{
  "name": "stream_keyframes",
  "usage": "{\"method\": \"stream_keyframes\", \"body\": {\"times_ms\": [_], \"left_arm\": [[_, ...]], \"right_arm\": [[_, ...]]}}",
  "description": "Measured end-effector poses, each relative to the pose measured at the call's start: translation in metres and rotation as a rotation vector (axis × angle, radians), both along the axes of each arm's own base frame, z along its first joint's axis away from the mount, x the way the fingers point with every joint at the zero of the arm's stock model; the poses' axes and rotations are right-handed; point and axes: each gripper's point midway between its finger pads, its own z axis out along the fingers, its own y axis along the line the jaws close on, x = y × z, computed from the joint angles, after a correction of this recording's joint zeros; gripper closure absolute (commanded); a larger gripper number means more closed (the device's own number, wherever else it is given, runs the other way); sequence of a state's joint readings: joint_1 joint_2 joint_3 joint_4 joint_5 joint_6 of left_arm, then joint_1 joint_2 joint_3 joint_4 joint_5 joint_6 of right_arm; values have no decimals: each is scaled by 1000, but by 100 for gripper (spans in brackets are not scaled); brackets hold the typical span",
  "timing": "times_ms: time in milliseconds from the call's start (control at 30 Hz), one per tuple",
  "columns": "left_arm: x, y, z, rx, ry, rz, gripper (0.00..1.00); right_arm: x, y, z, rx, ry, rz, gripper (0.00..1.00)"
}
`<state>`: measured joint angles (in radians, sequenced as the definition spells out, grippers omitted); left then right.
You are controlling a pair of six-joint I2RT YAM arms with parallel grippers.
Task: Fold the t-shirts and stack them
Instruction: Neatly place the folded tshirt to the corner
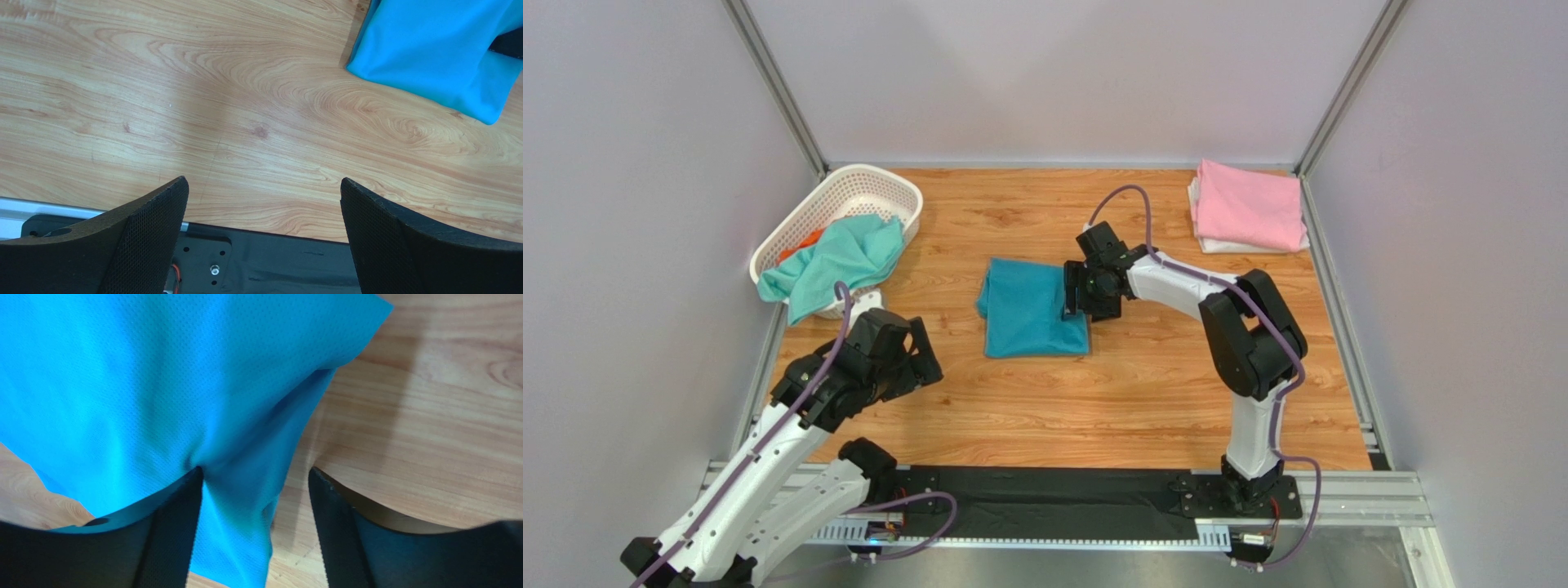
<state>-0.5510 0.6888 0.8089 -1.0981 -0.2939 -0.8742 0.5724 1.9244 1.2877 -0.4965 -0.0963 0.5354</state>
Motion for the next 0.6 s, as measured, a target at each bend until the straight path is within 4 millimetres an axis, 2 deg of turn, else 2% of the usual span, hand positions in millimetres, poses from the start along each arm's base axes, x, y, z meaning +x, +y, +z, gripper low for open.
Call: {"method": "stream_keyframes", "body": {"times_ms": [67, 167, 200, 267, 300, 400, 600], "left_arm": [[1, -1, -1, 4, 7, -1, 0], [2, -2, -3, 9, 16, -1, 0], [3, -2, -4, 10, 18, -1, 0], [5, -4, -5, 10, 22, -2, 0], [5, -4, -5, 11, 24, -3, 0], [7, -5, -7, 15, 30, -3, 0], [8, -6, -7, 14, 33, -4, 0]], "right_arm": [[3, 4, -2, -11, -10, 2, 39], [7, 11, -3, -27, -25, 8, 50], [9, 12, -4, -32, -32, 7, 58], [12, 16, -5, -42, -46, 10, 66], [14, 19, -7, -46, -50, 12, 78], [18, 25, -7, -45, -69, 24, 98], [31, 20, -2, -127, -166, 90, 100]]}}
